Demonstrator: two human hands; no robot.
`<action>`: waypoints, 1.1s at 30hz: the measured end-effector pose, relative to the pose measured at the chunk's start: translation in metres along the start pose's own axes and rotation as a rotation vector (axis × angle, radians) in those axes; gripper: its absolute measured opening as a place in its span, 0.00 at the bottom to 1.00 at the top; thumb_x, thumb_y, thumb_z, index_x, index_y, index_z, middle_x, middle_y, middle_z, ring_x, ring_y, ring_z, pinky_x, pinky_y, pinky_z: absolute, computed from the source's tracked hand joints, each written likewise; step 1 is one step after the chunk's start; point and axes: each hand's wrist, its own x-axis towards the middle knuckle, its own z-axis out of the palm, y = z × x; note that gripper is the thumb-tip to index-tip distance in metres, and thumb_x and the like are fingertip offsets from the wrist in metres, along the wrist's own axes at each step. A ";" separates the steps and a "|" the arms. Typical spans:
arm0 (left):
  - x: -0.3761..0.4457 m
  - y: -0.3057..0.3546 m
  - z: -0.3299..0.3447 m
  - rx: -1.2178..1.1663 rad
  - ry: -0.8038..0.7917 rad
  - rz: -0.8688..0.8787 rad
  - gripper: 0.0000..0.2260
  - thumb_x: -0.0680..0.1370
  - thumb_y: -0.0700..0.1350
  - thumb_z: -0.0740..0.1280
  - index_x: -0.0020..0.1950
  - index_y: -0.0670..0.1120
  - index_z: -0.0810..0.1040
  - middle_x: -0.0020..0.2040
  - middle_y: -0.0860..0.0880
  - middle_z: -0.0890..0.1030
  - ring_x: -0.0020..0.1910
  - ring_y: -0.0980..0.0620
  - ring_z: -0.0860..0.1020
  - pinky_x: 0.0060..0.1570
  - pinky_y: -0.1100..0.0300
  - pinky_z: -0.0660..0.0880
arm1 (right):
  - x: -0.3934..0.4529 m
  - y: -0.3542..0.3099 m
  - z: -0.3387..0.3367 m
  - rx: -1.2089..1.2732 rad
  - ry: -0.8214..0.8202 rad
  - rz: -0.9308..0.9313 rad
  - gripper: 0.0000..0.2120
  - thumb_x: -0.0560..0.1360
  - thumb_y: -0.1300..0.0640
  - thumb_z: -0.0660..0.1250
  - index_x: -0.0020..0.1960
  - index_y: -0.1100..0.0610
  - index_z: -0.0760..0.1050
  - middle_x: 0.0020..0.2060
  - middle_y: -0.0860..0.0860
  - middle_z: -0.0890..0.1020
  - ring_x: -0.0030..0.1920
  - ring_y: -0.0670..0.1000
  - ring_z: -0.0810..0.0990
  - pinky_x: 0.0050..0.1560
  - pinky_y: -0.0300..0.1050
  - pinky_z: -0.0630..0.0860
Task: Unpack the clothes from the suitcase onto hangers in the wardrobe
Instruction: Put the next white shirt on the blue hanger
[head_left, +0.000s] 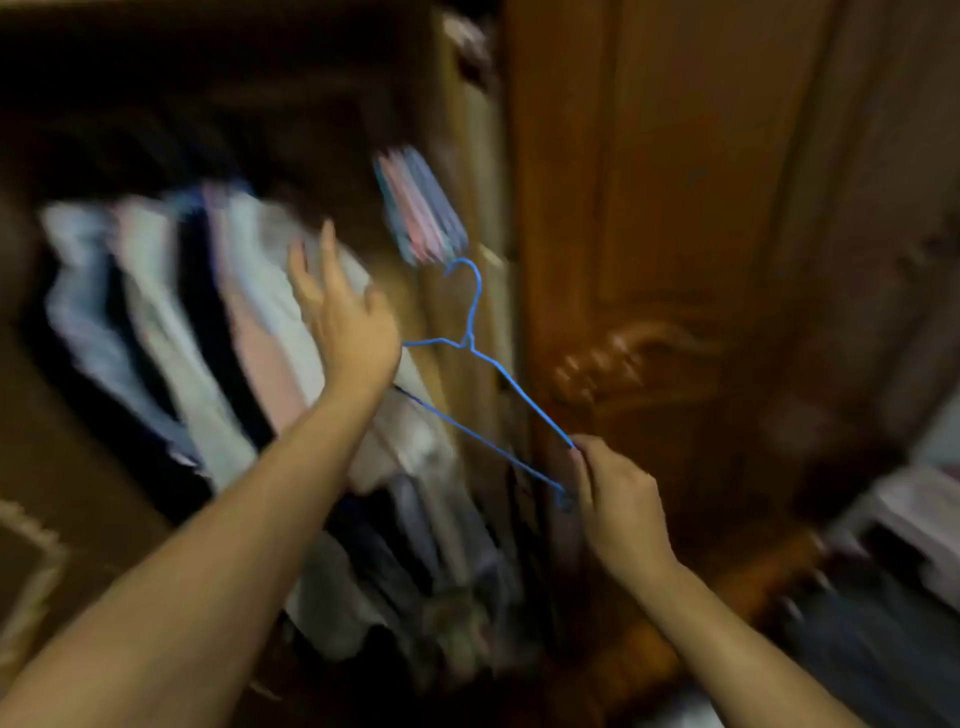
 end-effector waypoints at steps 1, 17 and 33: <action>-0.066 -0.006 0.029 -0.074 -0.121 -0.081 0.31 0.75 0.37 0.62 0.79 0.42 0.63 0.78 0.35 0.56 0.78 0.40 0.58 0.77 0.58 0.55 | -0.048 0.027 -0.017 0.015 -0.055 0.099 0.14 0.82 0.49 0.55 0.56 0.53 0.77 0.41 0.51 0.83 0.41 0.52 0.82 0.39 0.49 0.76; -0.591 0.055 0.113 0.381 -1.497 0.675 0.17 0.68 0.49 0.75 0.57 0.52 0.84 0.78 0.37 0.65 0.77 0.33 0.60 0.75 0.36 0.49 | -0.503 0.144 -0.267 0.400 0.034 1.592 0.11 0.82 0.66 0.60 0.42 0.63 0.75 0.26 0.50 0.72 0.24 0.45 0.70 0.25 0.35 0.68; -0.699 -0.050 0.297 0.048 -1.629 1.164 0.12 0.70 0.45 0.73 0.52 0.46 0.79 0.62 0.38 0.77 0.59 0.36 0.74 0.61 0.38 0.69 | -0.496 0.327 -0.086 0.348 0.090 1.815 0.15 0.81 0.52 0.64 0.37 0.55 0.74 0.30 0.50 0.75 0.31 0.46 0.70 0.36 0.43 0.67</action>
